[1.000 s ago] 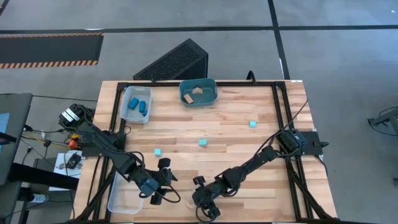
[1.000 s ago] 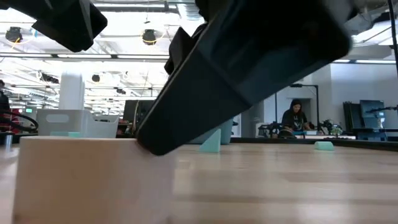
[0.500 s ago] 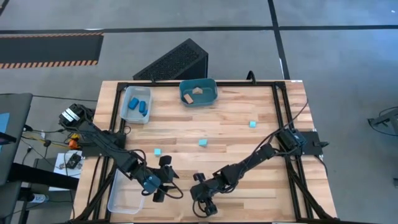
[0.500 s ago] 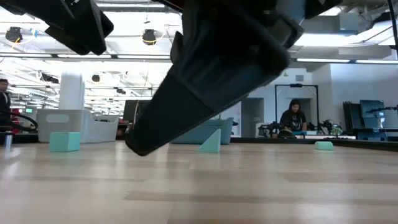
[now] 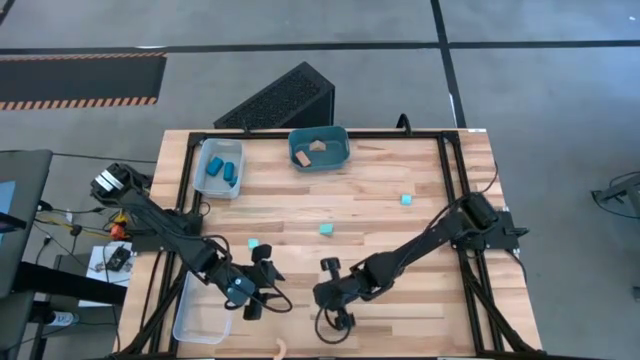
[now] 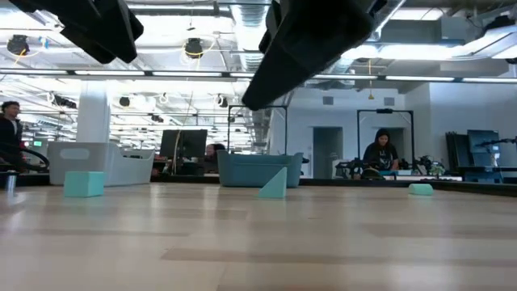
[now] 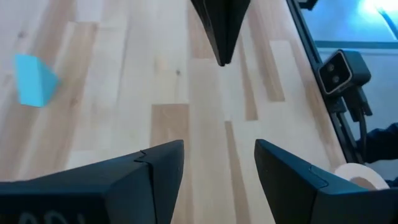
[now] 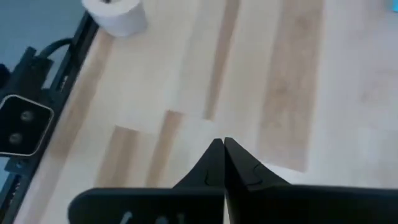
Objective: Sort & place blocks by color
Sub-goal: Put the brown block into the blue bin
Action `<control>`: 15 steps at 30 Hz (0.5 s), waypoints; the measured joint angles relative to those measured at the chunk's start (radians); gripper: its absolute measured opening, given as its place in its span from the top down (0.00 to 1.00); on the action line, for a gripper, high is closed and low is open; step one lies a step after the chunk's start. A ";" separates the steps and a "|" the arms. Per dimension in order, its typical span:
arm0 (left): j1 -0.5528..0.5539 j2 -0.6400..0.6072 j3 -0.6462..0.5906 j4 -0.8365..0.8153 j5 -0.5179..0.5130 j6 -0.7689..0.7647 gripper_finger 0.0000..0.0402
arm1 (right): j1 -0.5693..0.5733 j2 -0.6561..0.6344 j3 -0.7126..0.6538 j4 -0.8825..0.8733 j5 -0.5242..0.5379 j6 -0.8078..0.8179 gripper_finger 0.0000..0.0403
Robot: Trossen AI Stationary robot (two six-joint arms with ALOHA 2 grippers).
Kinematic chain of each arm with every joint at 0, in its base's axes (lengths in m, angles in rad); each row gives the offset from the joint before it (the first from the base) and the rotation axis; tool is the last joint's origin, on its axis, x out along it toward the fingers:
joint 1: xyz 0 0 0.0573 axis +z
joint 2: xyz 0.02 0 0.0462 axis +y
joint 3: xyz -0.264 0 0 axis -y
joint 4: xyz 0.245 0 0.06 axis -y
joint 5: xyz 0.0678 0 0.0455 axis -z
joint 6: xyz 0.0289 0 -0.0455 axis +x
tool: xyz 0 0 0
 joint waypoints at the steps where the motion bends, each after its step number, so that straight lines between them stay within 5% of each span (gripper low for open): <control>1: 0.000 -0.012 0.000 -0.012 -0.007 0.000 0.54 | -0.004 -0.010 0.000 -0.017 0.005 -0.009 0.97; 9: 0.000 -0.089 0.000 -0.053 -0.071 -0.012 0.54 | -0.028 -0.072 0.000 -0.028 -0.007 -0.050 0.97; 15: 0.000 -0.117 0.000 -0.068 -0.118 -0.085 0.54 | -0.028 -0.054 0.001 0.152 -0.096 -0.020 0.88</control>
